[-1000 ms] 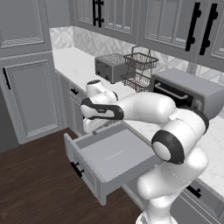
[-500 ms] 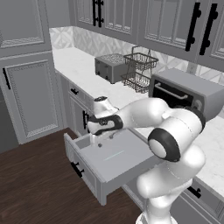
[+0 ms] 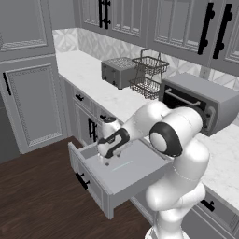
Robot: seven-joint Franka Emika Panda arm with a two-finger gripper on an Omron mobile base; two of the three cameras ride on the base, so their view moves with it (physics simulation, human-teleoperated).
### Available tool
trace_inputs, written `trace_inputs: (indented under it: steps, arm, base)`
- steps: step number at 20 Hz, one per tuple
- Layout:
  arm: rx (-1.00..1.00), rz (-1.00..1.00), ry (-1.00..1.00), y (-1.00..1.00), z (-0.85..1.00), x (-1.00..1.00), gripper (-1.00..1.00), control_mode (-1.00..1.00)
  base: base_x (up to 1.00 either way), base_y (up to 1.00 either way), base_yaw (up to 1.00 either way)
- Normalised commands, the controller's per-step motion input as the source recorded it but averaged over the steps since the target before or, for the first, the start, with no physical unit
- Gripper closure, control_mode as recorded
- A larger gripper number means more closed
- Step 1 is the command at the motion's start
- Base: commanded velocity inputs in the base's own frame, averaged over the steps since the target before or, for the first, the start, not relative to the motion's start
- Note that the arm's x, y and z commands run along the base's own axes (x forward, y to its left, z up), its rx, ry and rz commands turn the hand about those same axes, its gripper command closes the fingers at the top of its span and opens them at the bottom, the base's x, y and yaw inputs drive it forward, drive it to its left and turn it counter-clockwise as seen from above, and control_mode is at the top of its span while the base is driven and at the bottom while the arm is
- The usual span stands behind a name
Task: Take a straw from the drawer in front and place it inside the glass cup on the dining counter.
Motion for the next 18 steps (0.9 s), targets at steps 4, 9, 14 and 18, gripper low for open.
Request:
trace_inputs:
  steps: [4, 9, 14, 18]
  arm:
    - [0.00, 0.00, -0.01, 0.05, -0.54, 0.41, -1.00, -1.00]
    - [0.00, 0.00, 0.00, 0.26, -0.52, 0.35, -1.00, -1.00]
    - [0.00, 0.00, 0.00, 0.47, -0.40, 0.15, -1.00, -1.00]
    - [0.00, 0.00, 0.00, 0.50, -0.34, 0.06, -1.00, -1.00]
  base:
    - [0.00, 0.00, 0.00]
    - [0.00, 0.00, 0.00]
    - [0.00, 0.00, 0.00]
    - [0.00, 0.00, 0.00]
